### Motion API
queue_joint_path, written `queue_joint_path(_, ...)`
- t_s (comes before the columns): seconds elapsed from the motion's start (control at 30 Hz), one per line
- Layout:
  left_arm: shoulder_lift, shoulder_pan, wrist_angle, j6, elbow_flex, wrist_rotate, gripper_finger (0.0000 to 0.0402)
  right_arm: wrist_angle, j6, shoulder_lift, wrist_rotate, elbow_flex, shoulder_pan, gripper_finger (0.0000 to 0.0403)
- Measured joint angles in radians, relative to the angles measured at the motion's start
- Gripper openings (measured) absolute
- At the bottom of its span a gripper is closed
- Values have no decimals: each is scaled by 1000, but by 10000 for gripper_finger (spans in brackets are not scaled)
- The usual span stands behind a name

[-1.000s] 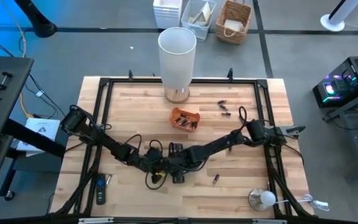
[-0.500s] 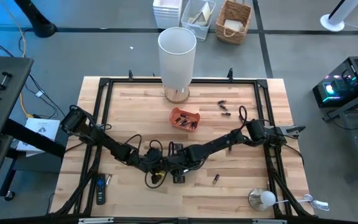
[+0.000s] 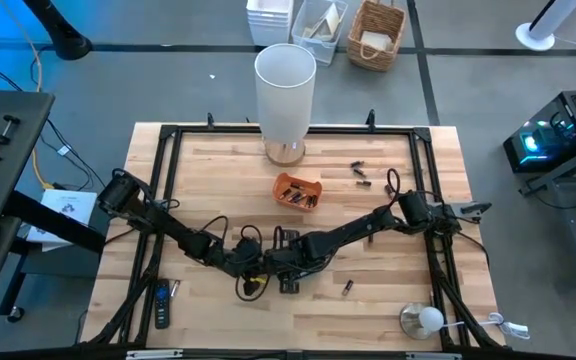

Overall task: Sort batteries
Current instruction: Remove the black battery from the blue bin, then put the black battery into the orange bin

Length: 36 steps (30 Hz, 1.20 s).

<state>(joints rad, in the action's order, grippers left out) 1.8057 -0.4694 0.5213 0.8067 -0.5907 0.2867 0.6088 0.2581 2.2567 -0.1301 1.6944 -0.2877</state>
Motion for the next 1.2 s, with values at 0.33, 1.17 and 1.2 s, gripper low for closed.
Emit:
queue_joint_path(0.33,0,0,-3,0,0,-23,0,1,-2,-94,-10,2,7,39)
queue_joint_path(1.17,-672,92,-510,-370,3,67,0,-13,132,-222,209,-2,13,35)
queue_joint_path(1.2,-705,93,-539,-372,3,78,0,-9,142,-232,217,-15,13,35)
